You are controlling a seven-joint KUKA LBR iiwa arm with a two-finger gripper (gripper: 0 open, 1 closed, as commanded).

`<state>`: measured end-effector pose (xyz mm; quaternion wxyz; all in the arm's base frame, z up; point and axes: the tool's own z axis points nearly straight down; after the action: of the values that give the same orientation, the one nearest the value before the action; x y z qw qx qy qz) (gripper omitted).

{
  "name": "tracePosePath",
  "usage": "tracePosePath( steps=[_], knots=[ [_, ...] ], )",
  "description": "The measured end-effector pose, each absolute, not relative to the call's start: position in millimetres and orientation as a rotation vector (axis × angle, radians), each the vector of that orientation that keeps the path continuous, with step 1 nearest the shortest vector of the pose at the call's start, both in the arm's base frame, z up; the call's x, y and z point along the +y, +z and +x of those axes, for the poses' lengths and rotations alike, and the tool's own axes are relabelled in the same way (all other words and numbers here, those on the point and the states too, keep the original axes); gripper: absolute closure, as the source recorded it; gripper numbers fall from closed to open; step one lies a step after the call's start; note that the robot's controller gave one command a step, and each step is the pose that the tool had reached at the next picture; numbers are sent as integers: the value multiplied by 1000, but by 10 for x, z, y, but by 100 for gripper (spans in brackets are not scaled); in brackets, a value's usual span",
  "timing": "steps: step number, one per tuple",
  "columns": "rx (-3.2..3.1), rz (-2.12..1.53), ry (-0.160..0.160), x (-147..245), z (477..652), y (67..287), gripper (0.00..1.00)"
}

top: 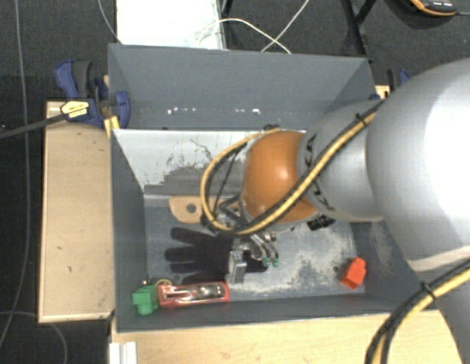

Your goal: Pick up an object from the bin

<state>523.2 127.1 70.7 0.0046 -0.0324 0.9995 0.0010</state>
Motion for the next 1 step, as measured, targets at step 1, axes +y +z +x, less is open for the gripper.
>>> tracePosePath(
  steps=[1],
  knots=[
    [3118, -257, 5, 1021, 5403, 1675, 0]
  ],
)
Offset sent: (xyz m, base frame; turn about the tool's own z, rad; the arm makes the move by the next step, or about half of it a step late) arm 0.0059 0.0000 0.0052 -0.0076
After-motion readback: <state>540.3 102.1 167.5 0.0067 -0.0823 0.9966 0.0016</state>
